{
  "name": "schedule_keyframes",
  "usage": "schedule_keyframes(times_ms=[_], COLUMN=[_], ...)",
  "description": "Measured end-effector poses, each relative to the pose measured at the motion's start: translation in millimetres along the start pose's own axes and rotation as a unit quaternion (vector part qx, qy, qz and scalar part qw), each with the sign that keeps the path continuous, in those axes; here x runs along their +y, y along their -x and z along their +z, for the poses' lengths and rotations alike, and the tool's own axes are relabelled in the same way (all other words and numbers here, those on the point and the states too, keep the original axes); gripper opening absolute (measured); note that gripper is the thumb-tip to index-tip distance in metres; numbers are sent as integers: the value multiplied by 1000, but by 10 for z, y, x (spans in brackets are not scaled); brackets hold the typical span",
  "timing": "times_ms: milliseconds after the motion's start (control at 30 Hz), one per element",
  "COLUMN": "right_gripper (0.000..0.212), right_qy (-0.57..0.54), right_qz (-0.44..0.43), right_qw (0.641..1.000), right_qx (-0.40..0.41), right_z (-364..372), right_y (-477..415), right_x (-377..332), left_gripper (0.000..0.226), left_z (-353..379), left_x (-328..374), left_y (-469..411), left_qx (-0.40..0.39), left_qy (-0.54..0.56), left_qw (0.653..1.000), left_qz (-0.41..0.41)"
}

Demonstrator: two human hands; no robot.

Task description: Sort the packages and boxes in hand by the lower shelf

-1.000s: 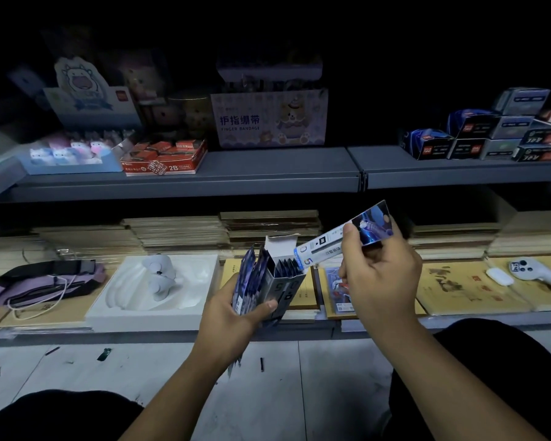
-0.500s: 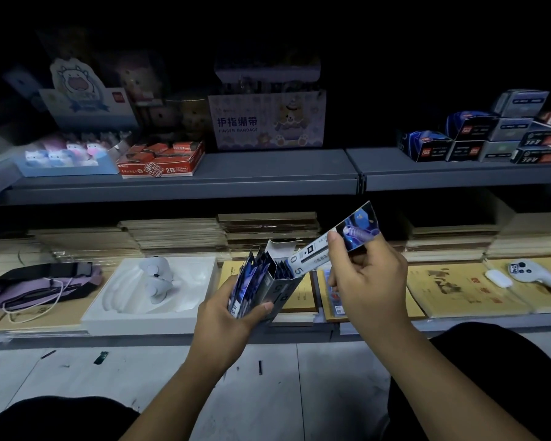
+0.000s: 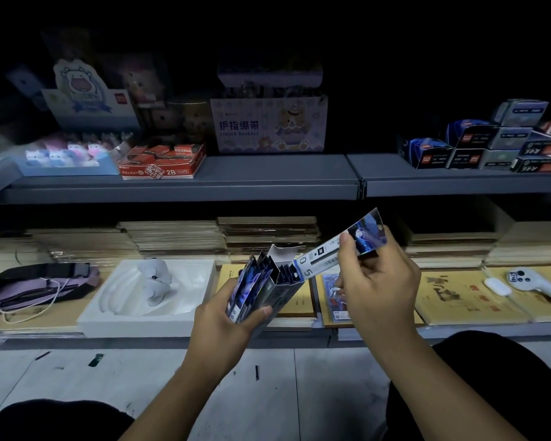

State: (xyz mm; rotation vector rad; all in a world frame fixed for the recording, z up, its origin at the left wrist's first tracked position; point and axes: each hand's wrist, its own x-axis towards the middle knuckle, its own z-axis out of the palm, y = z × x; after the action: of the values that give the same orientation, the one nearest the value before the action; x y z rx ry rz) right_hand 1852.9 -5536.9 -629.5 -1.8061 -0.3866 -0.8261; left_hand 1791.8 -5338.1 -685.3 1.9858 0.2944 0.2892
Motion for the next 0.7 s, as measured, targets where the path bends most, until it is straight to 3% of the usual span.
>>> schedule_keyframes(times_ms=[367,567,700], right_gripper=[22,14,22], right_qy=[-53,-23,68], right_qz=[33,73,133], right_qw=[998,993,969], right_qx=[-29,-92,-195], right_z=[36,57,121], right_y=[20,46,60], right_x=[0,17,48], left_gripper=[42,47,44], left_z=[-9,-8,-2], left_x=[6,36,68], left_y=[-12,5,19], left_qx=[0,-6,-13], left_qy=[-1,-25,-43], left_qw=[1000,1000,998], left_qz=[6,16,33])
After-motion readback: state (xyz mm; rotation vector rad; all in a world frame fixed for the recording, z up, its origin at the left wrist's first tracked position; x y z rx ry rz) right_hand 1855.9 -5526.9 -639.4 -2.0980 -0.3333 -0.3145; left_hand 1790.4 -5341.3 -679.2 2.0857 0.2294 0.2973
